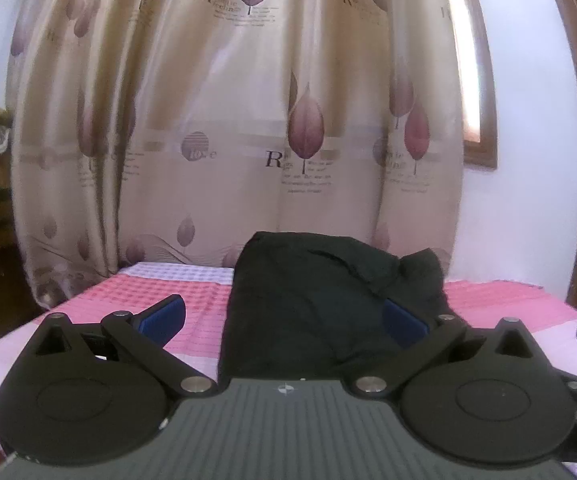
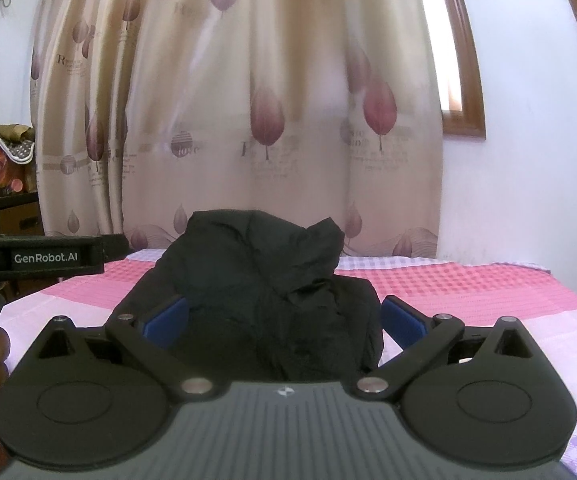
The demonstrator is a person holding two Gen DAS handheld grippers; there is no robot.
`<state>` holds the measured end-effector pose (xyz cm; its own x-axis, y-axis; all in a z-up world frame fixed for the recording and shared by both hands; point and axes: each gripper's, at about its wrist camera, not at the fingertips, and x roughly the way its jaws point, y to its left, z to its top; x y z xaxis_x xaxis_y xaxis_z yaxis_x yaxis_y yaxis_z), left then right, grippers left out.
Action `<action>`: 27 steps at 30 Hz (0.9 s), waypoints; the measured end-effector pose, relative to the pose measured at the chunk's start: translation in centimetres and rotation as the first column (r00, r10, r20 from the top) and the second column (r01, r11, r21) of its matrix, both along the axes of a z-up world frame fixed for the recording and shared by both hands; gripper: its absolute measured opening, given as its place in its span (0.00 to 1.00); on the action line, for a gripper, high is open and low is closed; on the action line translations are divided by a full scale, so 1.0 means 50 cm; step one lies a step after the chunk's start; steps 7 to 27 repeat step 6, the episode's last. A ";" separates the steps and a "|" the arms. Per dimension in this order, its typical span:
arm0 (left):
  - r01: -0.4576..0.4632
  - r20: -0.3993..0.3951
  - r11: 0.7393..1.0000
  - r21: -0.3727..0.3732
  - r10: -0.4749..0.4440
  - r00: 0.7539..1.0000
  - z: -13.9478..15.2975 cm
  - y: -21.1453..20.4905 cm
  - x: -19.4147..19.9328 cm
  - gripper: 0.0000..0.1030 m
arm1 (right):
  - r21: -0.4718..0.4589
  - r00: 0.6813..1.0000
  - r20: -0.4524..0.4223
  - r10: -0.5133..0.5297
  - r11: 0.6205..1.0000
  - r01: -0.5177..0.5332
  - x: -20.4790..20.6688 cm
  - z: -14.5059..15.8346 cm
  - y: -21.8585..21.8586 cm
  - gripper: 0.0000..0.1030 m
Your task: Fold large clothes
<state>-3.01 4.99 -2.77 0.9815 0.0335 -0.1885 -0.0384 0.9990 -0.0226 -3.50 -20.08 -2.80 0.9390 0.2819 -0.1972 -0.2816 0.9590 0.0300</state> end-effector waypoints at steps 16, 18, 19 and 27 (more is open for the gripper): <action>0.007 -0.001 1.000 -0.001 -0.007 1.000 0.003 -0.007 -0.006 1.00 | -0.010 1.000 0.022 -0.010 1.000 0.011 -0.007 0.001 0.005 1.00; 0.007 -0.001 1.000 -0.001 -0.007 1.000 0.003 -0.007 -0.006 1.00 | -0.010 1.000 0.022 -0.010 1.000 0.011 -0.007 0.001 0.005 1.00; 0.007 -0.001 1.000 -0.001 -0.007 1.000 0.003 -0.007 -0.006 1.00 | -0.010 1.000 0.022 -0.010 1.000 0.011 -0.007 0.001 0.005 1.00; 0.007 -0.001 1.000 -0.001 -0.007 1.000 0.003 -0.007 -0.006 1.00 | -0.010 1.000 0.022 -0.010 1.000 0.011 -0.007 0.001 0.005 1.00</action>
